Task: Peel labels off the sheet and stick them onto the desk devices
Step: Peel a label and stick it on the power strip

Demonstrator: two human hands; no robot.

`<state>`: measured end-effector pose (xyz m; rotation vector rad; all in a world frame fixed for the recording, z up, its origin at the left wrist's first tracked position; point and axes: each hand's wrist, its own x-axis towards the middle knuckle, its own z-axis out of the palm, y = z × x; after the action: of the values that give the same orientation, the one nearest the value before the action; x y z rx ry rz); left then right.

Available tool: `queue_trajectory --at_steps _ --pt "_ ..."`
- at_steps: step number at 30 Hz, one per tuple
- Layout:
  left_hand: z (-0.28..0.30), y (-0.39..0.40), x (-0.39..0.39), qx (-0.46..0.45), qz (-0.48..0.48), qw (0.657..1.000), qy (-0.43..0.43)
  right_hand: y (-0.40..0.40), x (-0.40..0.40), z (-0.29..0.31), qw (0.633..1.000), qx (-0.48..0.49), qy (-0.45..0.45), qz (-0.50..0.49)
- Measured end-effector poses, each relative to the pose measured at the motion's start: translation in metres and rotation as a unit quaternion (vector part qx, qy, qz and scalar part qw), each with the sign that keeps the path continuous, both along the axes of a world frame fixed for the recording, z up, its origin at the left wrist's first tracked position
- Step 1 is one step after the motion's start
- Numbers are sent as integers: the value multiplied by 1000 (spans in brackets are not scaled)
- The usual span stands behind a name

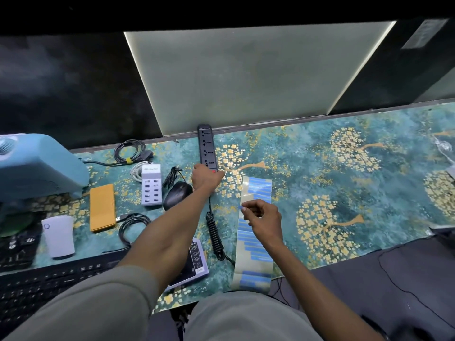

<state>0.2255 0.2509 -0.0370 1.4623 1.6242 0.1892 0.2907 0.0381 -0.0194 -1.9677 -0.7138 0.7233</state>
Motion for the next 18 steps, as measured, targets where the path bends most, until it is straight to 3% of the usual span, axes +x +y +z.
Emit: queue_trajectory --at_steps 2,4,8,11,13,18 --pt "3 -11 0 -64 99 981 -152 0 -2 -1 999 0 29 -24" --pt "9 -22 -4 -136 158 941 -266 3 -8 -1 997 2 65 -47" --pt "23 -33 -27 -310 147 841 -419 17 -21 5 984 41 145 -90" --pt "25 -39 -59 -424 170 741 -492 33 -25 12 973 65 189 -116" --pt "20 -41 -79 -467 164 698 -518 43 -29 17 967 82 212 -113" --pt "12 -45 -115 -491 168 679 -519 65 -46 25 961 95 247 -83"
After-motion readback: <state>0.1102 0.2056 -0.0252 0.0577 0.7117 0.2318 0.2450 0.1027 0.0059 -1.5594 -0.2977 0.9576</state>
